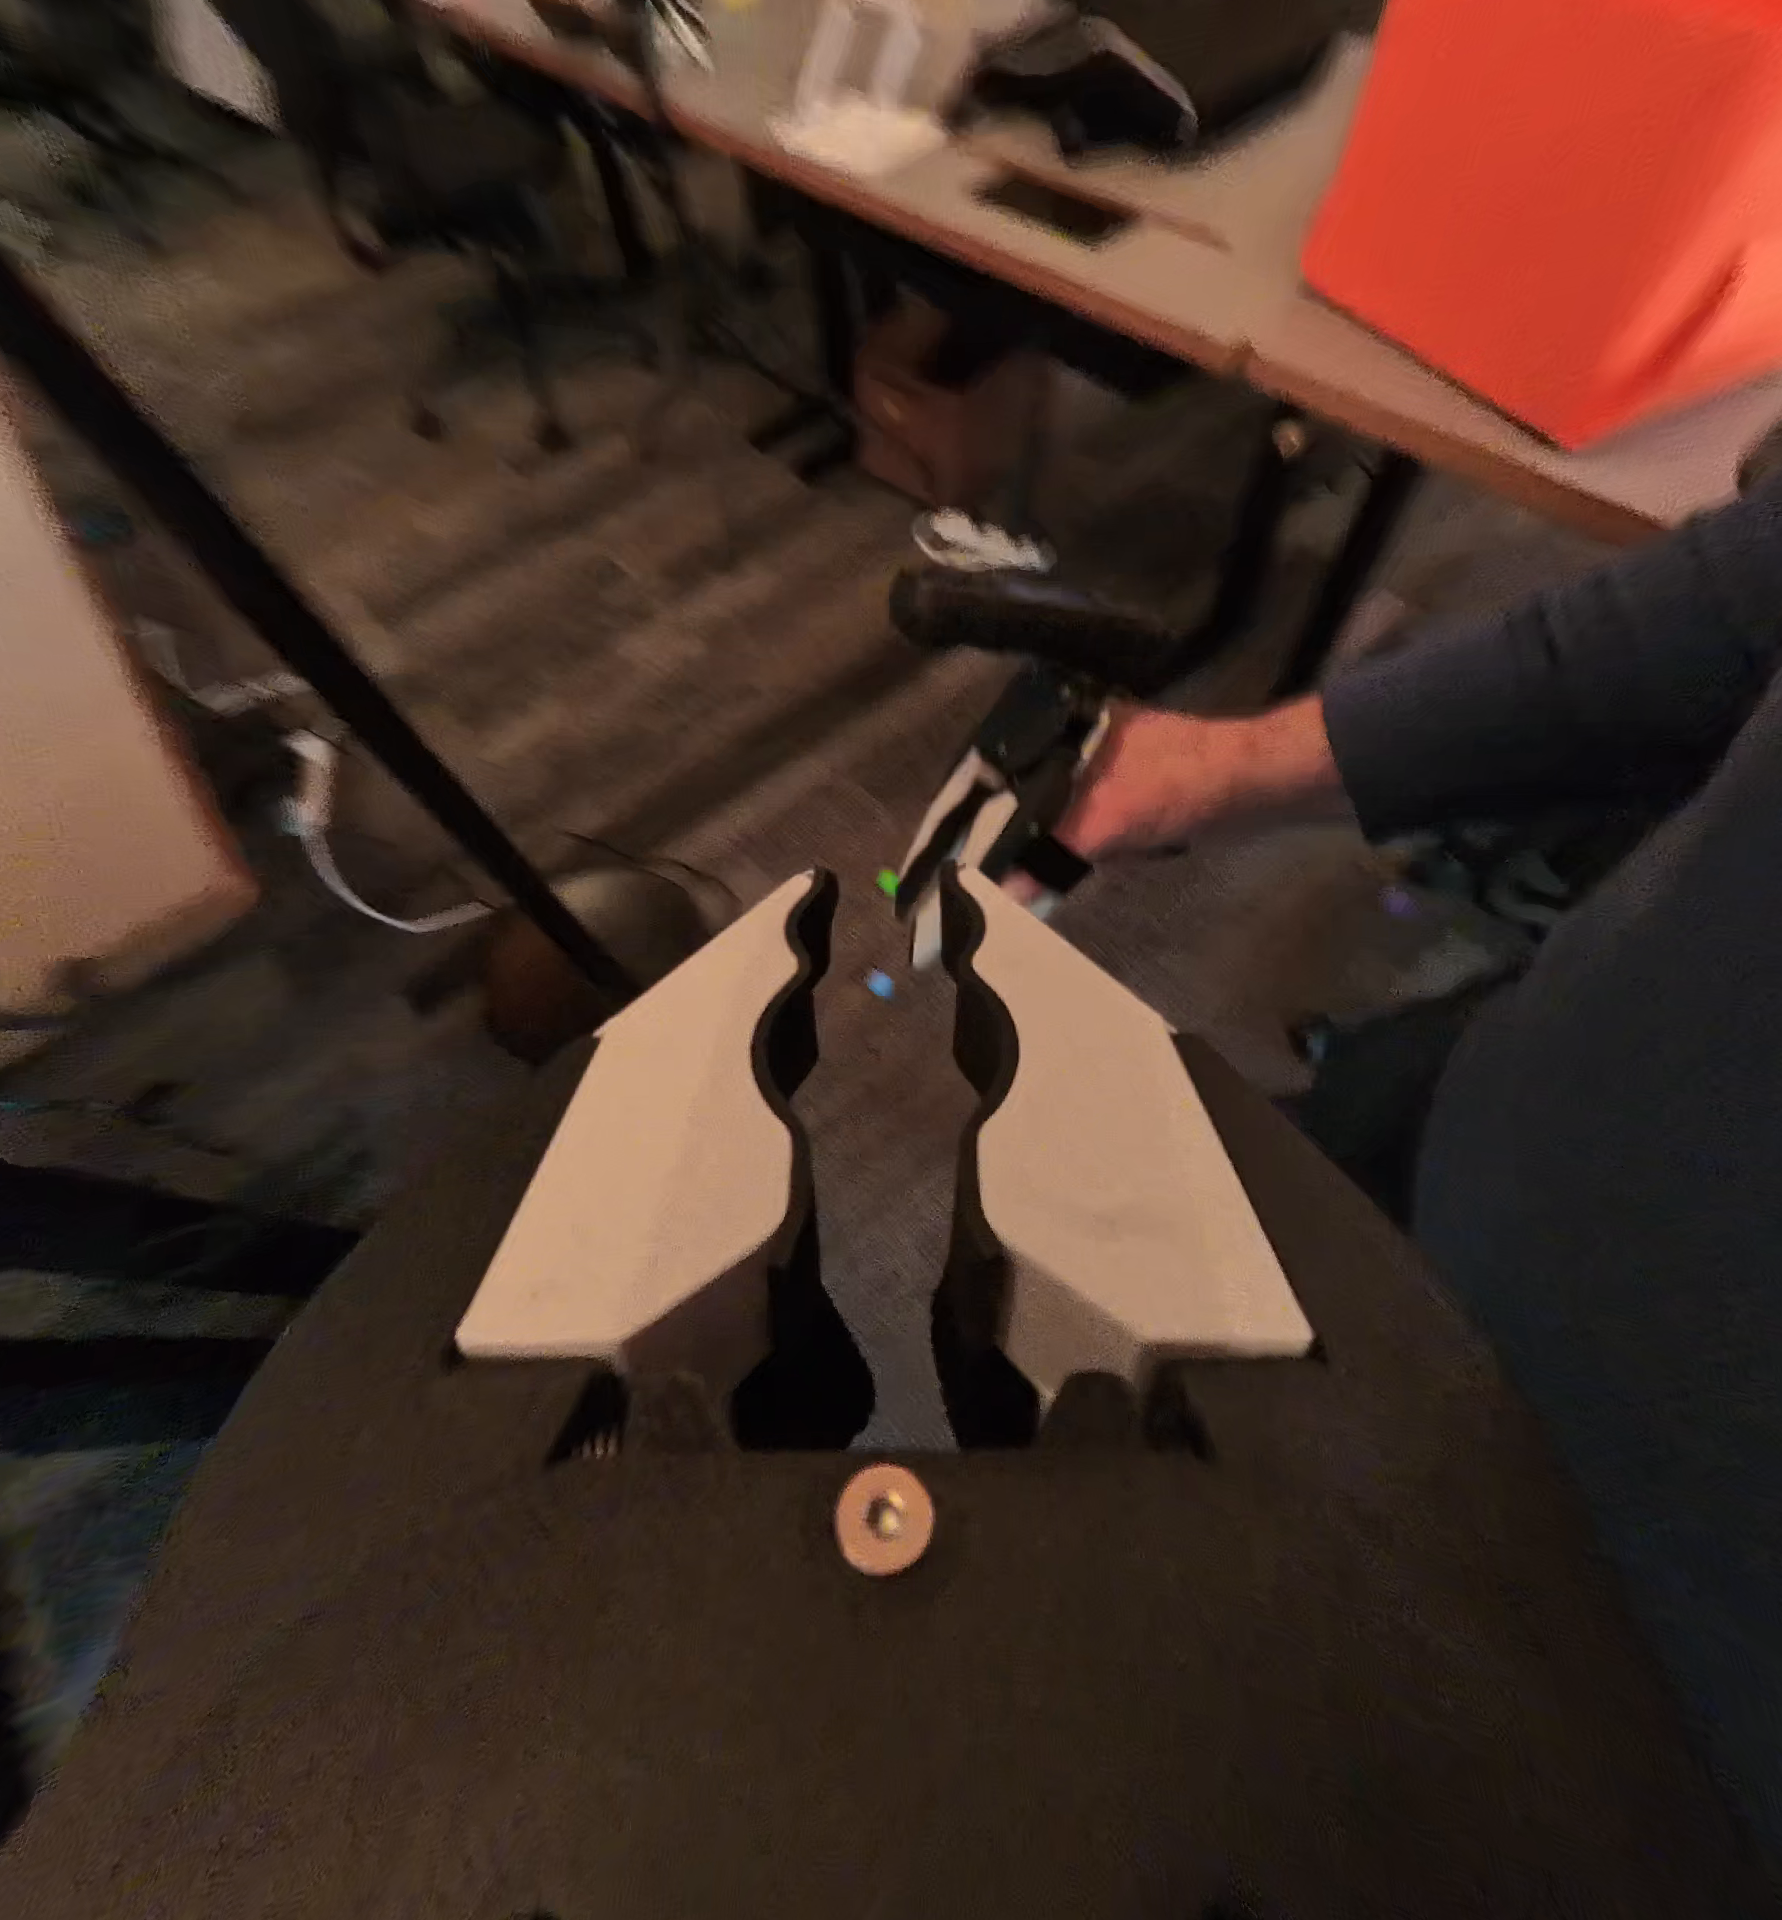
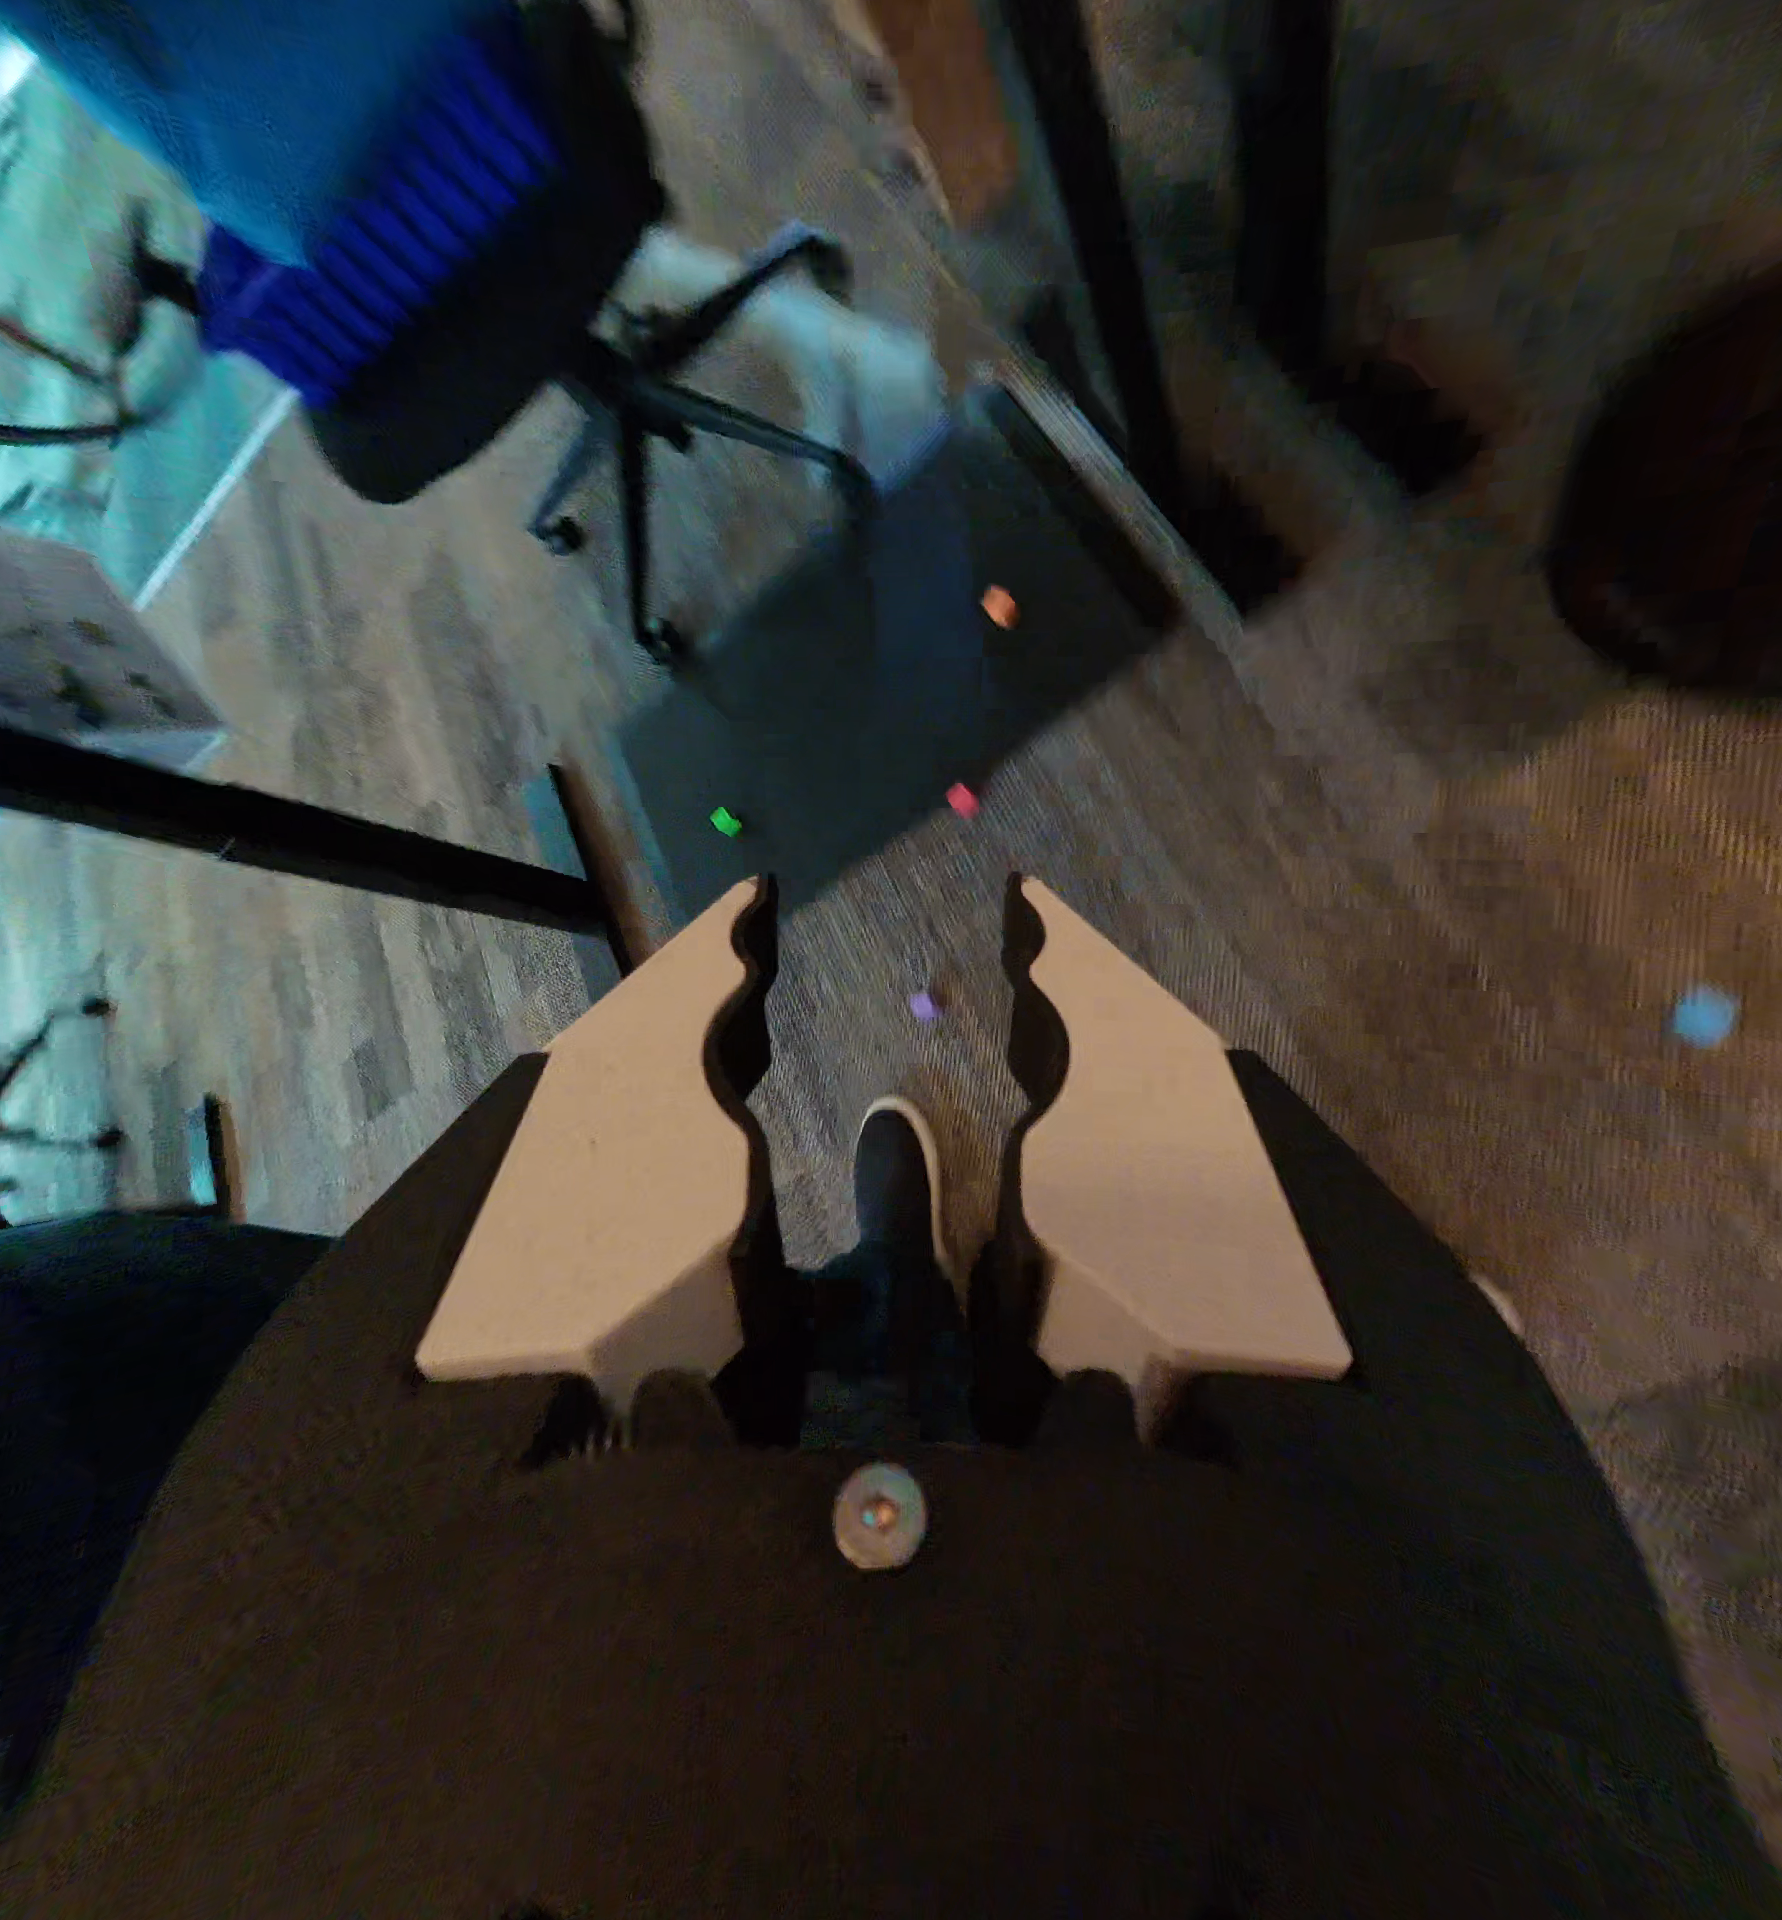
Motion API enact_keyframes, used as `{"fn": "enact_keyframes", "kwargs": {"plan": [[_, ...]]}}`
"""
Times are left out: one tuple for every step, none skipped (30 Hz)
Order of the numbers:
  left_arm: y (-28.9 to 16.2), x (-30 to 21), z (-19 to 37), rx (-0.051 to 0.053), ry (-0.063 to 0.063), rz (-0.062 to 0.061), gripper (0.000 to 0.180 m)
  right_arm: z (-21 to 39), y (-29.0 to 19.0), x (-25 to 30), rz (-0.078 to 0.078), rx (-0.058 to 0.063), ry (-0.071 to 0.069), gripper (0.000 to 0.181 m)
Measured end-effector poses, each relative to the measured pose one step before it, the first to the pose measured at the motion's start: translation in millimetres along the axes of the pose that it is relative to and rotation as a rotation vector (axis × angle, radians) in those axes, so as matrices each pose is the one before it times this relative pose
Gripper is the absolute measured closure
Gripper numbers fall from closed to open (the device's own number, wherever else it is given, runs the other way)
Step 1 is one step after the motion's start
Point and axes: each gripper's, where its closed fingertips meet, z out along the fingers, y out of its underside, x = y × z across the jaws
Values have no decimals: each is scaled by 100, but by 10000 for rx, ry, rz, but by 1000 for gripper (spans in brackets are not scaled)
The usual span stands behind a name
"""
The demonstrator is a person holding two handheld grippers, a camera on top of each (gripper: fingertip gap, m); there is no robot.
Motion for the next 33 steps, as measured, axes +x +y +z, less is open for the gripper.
{"fn": "enact_keyframes", "kwargs": {"plan": [[2136, 961, 2594, -712, 520, -107, 160, -107, 3414, 3013, 830, -223, 330, 139], [1814, 750, 2472, -605, 414, -30, 160, -69, 3126, 3092, 749, -317, 344, 137], [1656, 593, 2412, -531, 369, -119, 160, -3, 2753, 2983, 579, -328, 299, 137], [1719, 525, 2386, -759, 435, -377, 158, -71, 2098, 2825, 699, -71, 213, 137], [1099, 200, 2191, -485, 255, -352, 157, -241, 1458, 2697, 864, 141, 134, 137], [837, 114, 2098, -411, 237, -368, 157, -308, 1202, 2669, 714, 69, 167, 135], [789, 66, 2044, -654, 273, -389, 151, -260, 1236, 2764, 407, -113, 315, 134], [119, -201, 1842, -454, 70, -176, 145, -171, 1355, 2824, 314, -231, 336, 134], [-264, -285, 1776, -295, 22, -44, 143, -79, 1304, 2785, 572, -192, 219, 133], [-140, -236, 1896, -452, 131, -81, 142, -89, 1004, 2766, 836, -56, 105, 130], [-547, -256, 1792, -438, 174, -82, 137, -140, 762, 2875, 709, -44, 183, 129], [-1302, -257, 1562, -133, 154, 37, 135, -147, 579, 2832, 388, -90, 271, 129], [-1513, -417, 1510, -57, 78, 92, 135, -111, 410, 2683, 214, -76, 306, 129], [-1259, -441, 1655, -220, 115, 69, 133, -36, 332, 2447, 192, -66, 255, 126], [-1285, -364, 1689, -230, 205, 54, 129, 47, 269, 2197, 222, -60, 173, 127], [-1513, -395, 1603, -40, 191, 180, 128, 75, 144, 1966, 259, 3, 122, 126], [-1346, -633, 1645, -55, 88, 299, 128, 105, 62, 1859, 230, 47, 156, 126], [-857, -737, 1818, -217, 126, 307, 127, 162, 82, 1763, 145, 26, 180, 126], [-576, -803, 1931, -248, 163, 230, 124, 240, 162, 1533, 137, -10, 116, 125], [-521, -927, 1890, -176, 124, 149, 122, 311, 243, 1346, 197, -25, 83, 124], [-493, -976, 1878, -148, 111, 79, 122, 305, 341, 1274, 210, -60, 107, 123], [-370, -884, 1925, -200, 186, 15, 121, 276, 374, 1243, 159, -84, 161, 123], [-330, -873, 1920, -233, 175, 43, 117, 229, 303, 1170, 106, -56, 178, 123], [-453, -836, 1832, -201, 180, 151, 115, 186, 277, 1073, 80, -63, 172, 124], [-697, -916, 1642, -137, 87, 257, 114, 96, 336, 1084, 61, -126, 225, 123], [-866, -1003, 1600, -146, 53, 235, 110, -68, 216, 1135, 73, -98, 274, 122], [-1014, -937, 1683, -132, 158, 173, 104, -147, -156, 1075, 143, 78, 210, 122], [-1187, -1053, 1675, -28, 116, 263, 100, -103, -471, 1097, 214, 193, 161, 123], [-1048, -1464, 1724, -66, -114, 409, 98, 101, -537, 1182, 194, 156, 174, 124], [-777, -1515, 1926, -167, -97, 391, 95, 327, -543, 1188, 126, 102, 161, 122], [-519, -1430, 2063, -287, -4, 246, 89, 522, -569, 1140, 123, 107, 120, 122], [-564, -1554, 2010, -251, -132, 200, 83, 747, -575, 1069, 204, 117, 70, 122], [-791, -1430, 1956, -115, -118, 179, 81, 994, -521, 988, 245, 90, -3, 122]]}}
